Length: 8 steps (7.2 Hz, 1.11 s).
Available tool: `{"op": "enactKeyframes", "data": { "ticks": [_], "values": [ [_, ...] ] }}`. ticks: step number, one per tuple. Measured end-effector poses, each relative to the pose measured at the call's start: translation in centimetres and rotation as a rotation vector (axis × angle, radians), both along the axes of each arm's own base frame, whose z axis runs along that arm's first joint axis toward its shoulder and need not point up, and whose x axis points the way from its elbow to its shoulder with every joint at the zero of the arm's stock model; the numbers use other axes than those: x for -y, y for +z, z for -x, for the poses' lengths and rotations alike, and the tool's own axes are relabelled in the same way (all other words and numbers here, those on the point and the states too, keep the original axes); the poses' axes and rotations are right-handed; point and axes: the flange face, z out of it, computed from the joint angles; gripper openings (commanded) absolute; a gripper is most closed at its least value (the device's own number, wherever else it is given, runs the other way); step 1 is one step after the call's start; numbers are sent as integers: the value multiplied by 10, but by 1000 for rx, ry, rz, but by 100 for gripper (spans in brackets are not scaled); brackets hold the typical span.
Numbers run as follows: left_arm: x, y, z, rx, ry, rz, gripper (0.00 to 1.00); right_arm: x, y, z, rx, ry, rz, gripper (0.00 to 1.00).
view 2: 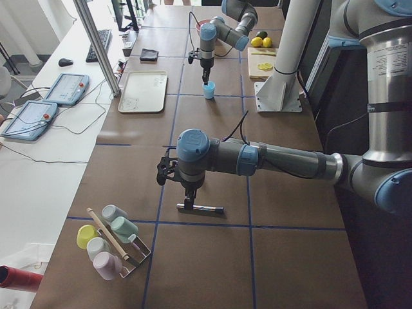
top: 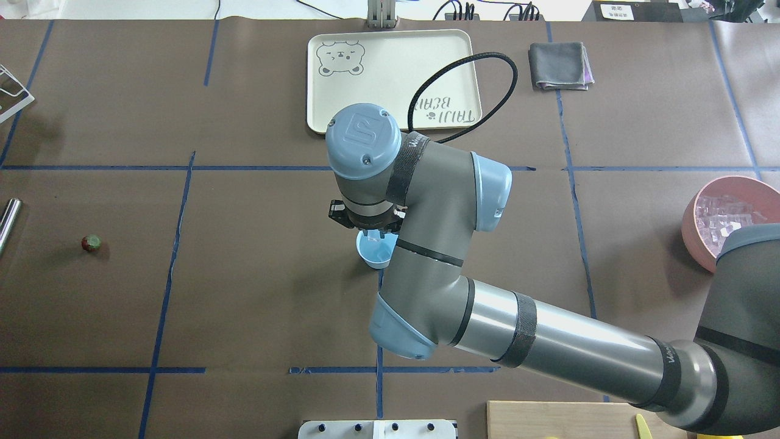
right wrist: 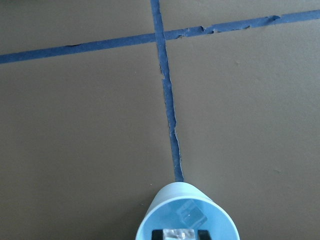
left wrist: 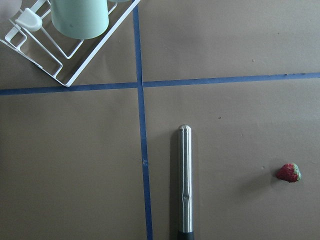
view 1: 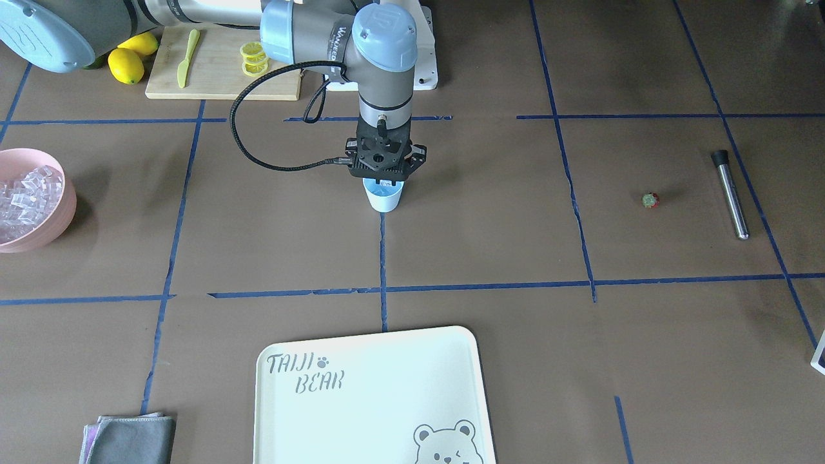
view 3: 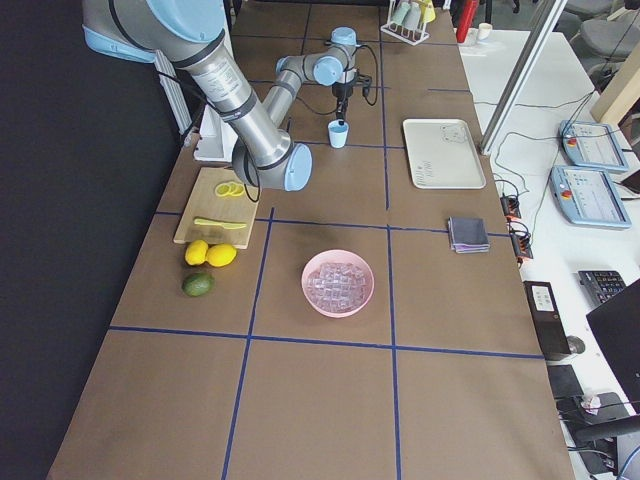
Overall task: Mash ice and strawberries in cup
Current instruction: 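Open the right gripper to drop the ice cube into the cup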
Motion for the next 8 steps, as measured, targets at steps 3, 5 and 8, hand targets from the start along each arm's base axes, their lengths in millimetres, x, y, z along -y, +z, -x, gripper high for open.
{"op": "enactKeyframes", "data": {
  "ticks": [3,5,8],
  "values": [
    [0,0,0,0,0,0,100,-1,-1,0,2,-2,-1,88],
    [0,0,0,0,0,-1,100,-1,-2,-1,5,-2,-3,99],
    [1,-2,0,0,0,-5,100,11,3,-41,23,44,-31,99]
  ]
}}
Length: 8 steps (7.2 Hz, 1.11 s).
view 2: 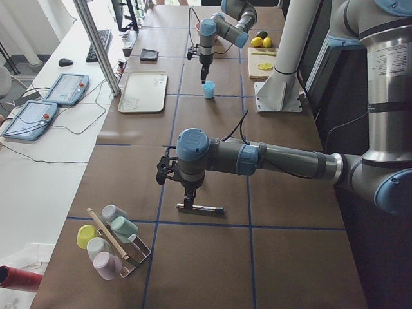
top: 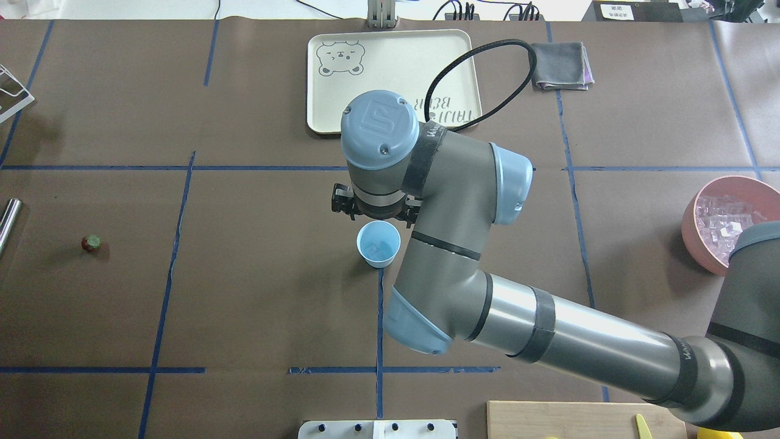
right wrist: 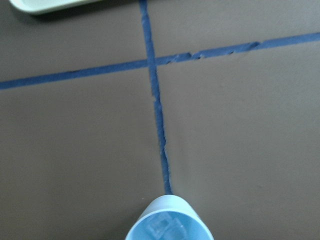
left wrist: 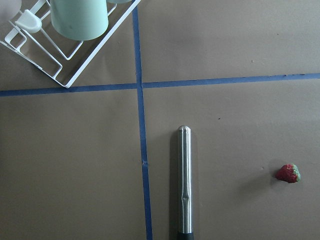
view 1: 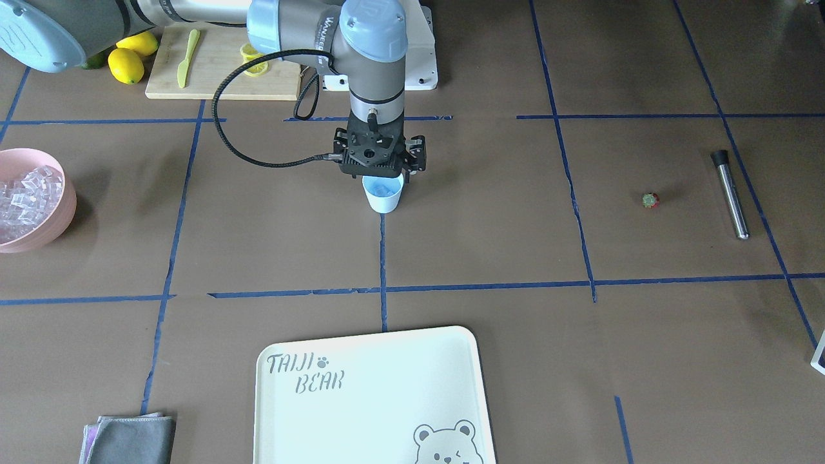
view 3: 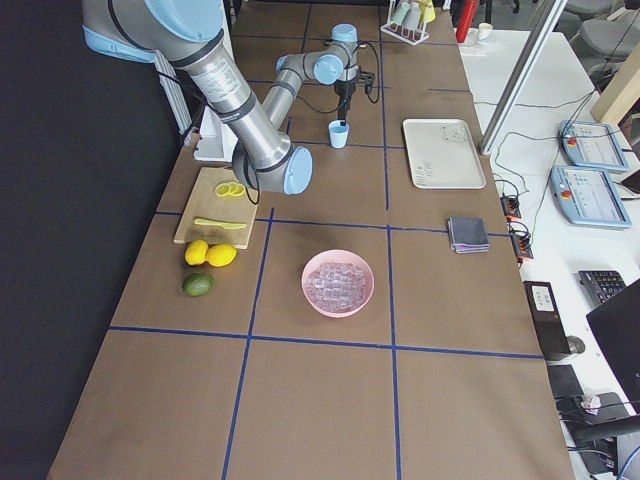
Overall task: Mash ice and strawberries in cup
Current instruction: 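Open the right gripper to drop the ice cube into the cup, then move the right gripper back over the pink ice bowl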
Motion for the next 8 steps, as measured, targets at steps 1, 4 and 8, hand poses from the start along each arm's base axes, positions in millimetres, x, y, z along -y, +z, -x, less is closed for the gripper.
{"op": "enactKeyframes", "data": {
  "ticks": [1,4,8],
  "values": [
    [0,-1,0,0,0,-3,100,6,17,-42,10,17,-33,100],
    [1,-7,0,0,0,-14,100,11,78,-197,14,-1,-176,99],
    [2,-13,0,0,-1,-26,100,5,206,-357,-47,-112,-253,99]
  ]
}}
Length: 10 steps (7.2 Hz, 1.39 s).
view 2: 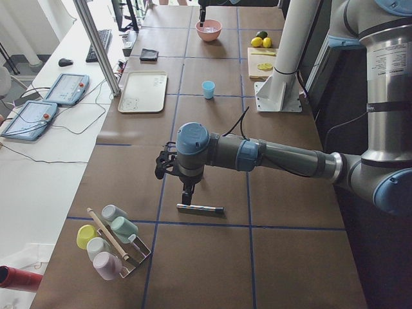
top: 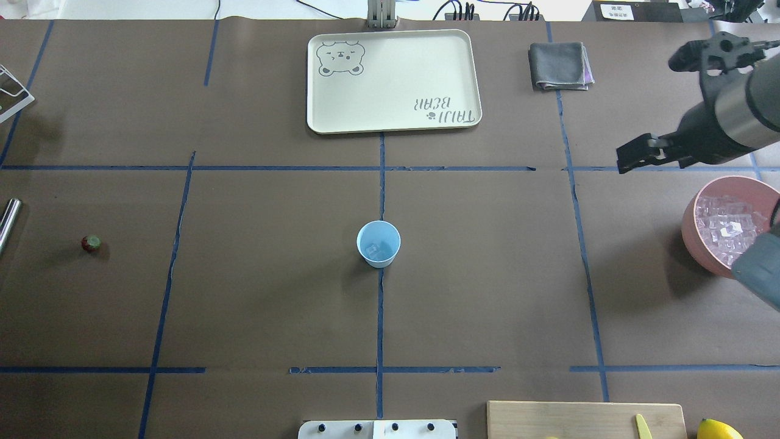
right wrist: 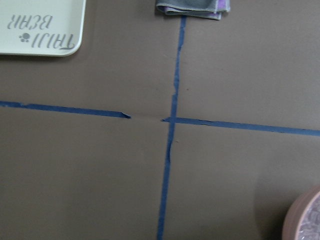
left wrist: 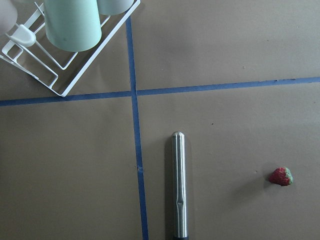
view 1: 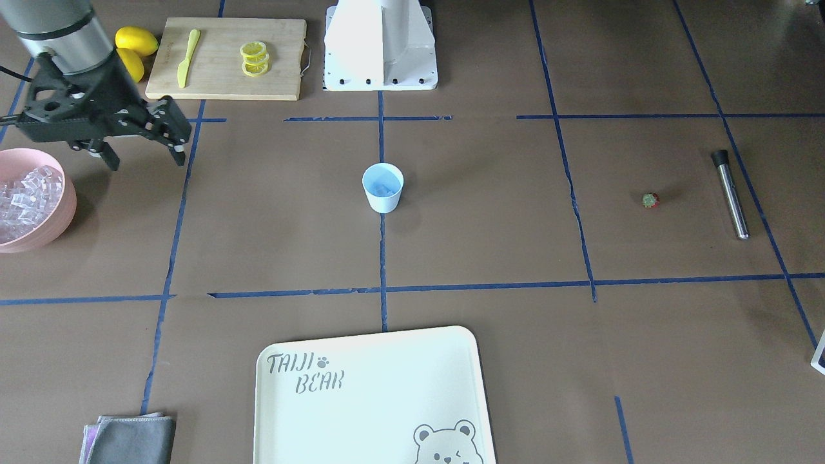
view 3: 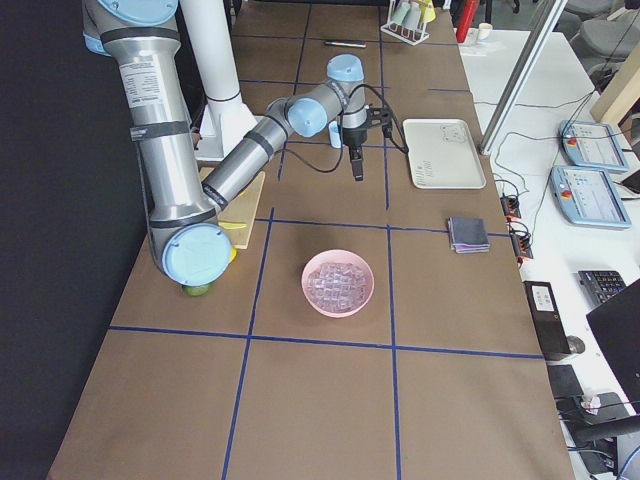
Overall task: Mash ice and strawberries in cup
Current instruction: 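Move the right gripper back over the pink ice bowl, then lower the right gripper into the bowl, grasp an ice cube, lift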
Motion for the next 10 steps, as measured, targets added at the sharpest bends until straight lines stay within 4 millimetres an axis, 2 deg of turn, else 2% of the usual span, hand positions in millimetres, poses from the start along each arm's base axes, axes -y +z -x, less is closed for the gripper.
{"op": "enactKeyframes", "data": {
  "ticks": [2,4,6,10],
  "values": [
    [0,-1,0,-4,1,-1,100,-8,71,-34,17,-24,-28,99],
    [0,-1,0,-6,1,-1,100,0,128,-53,11,-48,-6,99],
    [-1,-4,0,-7,1,-6,100,2,168,-61,-25,-79,19,99],
    [-4,-9,0,-6,1,-14,100,6,228,-58,-52,-102,127,94]
  ]
}}
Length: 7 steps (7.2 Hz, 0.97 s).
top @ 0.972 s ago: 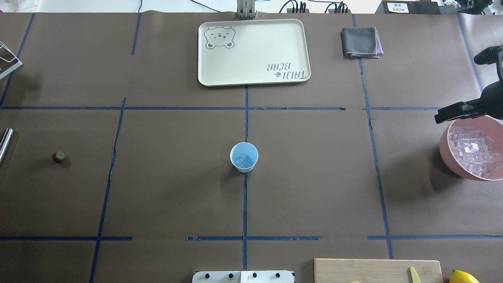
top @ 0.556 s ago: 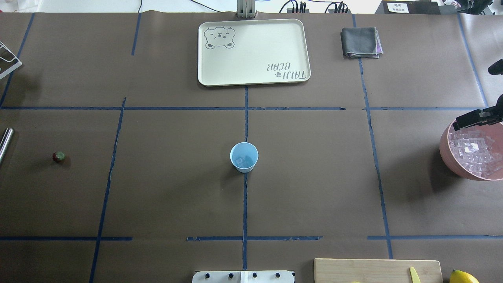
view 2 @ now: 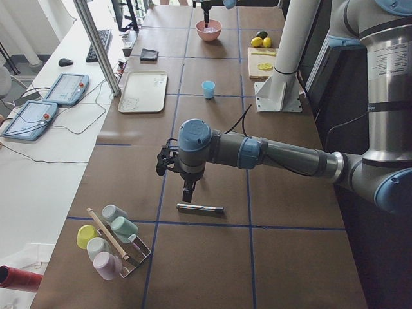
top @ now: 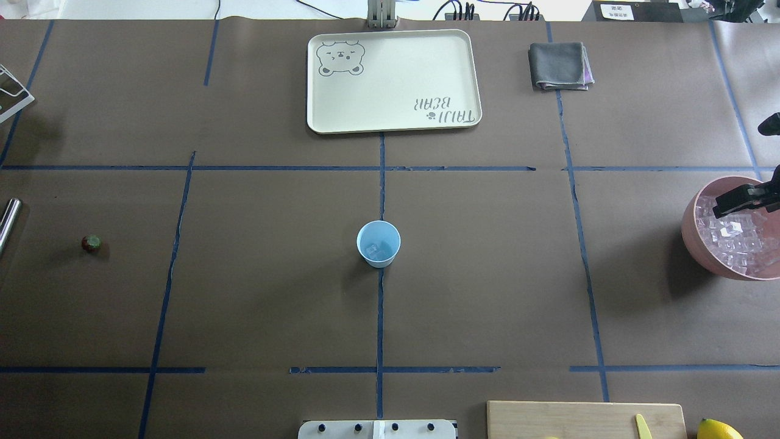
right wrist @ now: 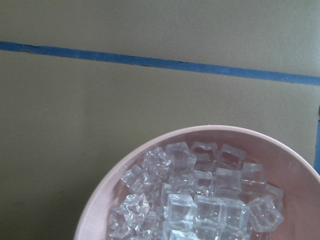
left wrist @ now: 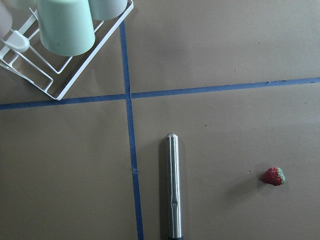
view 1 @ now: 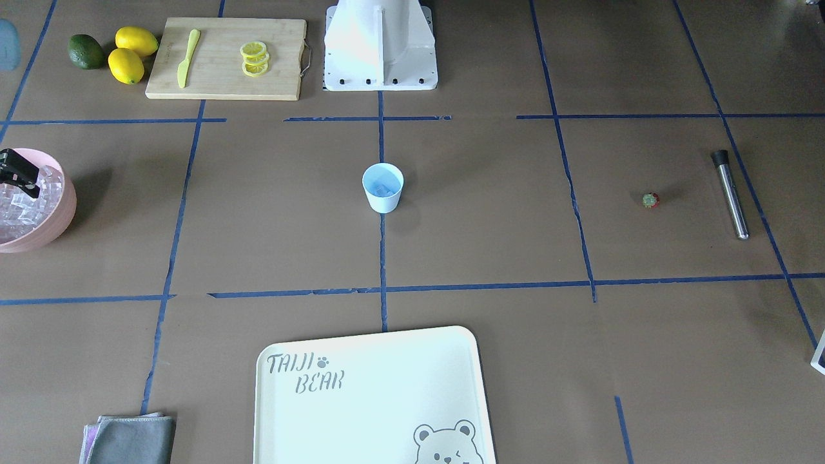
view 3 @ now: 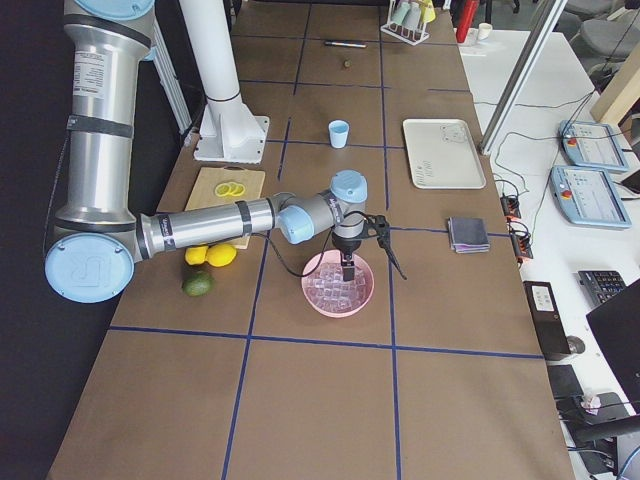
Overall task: Mash ice and strawberries in cup
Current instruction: 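Lower the right gripper into the bowl, grasp an ice cube, lift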
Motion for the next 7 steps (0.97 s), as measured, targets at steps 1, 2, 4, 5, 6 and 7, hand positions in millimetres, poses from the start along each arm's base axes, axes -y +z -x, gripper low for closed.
{"op": "enactKeyframes", "data": {
  "ticks": [1,2,4,5,6,7],
  "values": [
    [0,0,0,0,0,-1,100,1,8,1,-5,-2,15,90],
    [0,-1,0,-1,0,-1,100,1,12,2,-7,-3,24,85],
    [0,-1,0,-1,0,-2,100,0,19,5,-10,-12,35,75],
    [0,-2,0,-1,0,-3,100,-2,21,9,-12,-23,40,73],
    [0,-2,0,-1,0,-3,100,-4,23,14,-14,-36,42,72],
    [0,-2,0,-1,0,-3,100,-6,24,19,-15,-48,44,68]
  ]
}}
